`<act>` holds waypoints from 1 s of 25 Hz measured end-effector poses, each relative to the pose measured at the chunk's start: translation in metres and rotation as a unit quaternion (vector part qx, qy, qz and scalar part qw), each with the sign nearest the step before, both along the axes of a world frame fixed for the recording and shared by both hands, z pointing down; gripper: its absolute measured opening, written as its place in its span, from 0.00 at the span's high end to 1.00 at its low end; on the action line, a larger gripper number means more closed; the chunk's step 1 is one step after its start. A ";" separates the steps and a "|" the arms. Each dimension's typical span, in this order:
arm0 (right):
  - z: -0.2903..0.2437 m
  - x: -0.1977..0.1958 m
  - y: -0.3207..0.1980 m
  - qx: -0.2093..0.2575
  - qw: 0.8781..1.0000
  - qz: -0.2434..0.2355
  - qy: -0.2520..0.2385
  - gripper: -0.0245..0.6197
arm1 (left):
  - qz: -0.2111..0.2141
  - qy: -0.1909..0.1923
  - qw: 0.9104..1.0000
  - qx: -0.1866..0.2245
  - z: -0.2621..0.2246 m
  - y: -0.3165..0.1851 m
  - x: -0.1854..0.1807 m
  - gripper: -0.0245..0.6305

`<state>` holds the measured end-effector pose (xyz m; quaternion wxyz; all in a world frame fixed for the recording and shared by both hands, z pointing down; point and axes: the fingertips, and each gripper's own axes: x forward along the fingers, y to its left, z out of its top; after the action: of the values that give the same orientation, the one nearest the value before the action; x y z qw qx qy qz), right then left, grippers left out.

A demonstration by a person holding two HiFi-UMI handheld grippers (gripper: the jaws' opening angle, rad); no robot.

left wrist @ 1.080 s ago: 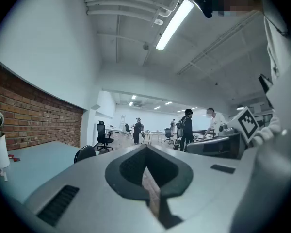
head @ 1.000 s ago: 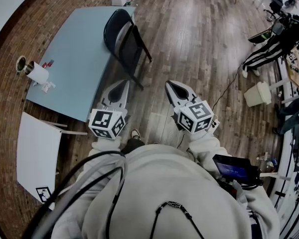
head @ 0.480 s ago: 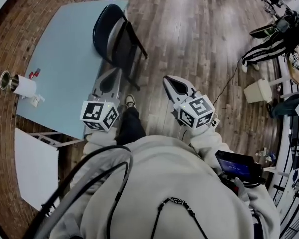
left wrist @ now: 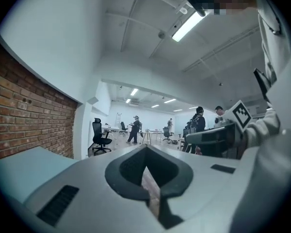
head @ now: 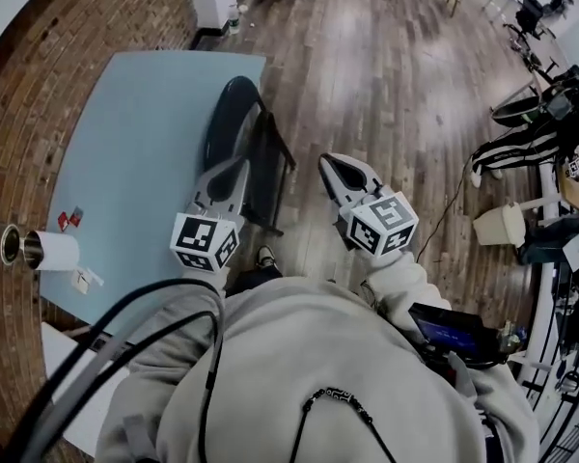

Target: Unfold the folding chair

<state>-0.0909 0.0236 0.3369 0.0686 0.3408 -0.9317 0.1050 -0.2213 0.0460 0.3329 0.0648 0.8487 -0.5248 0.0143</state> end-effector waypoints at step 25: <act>0.015 -0.049 -0.117 -0.038 0.998 -0.043 0.011 0.95 | 0.024 0.007 0.992 -0.127 0.047 -0.127 -0.052 0.96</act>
<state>-0.1401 -0.0935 0.3514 0.0961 0.2991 -0.9399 0.1340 -0.2737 -0.0810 0.3799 0.1751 0.8461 -0.4976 0.0763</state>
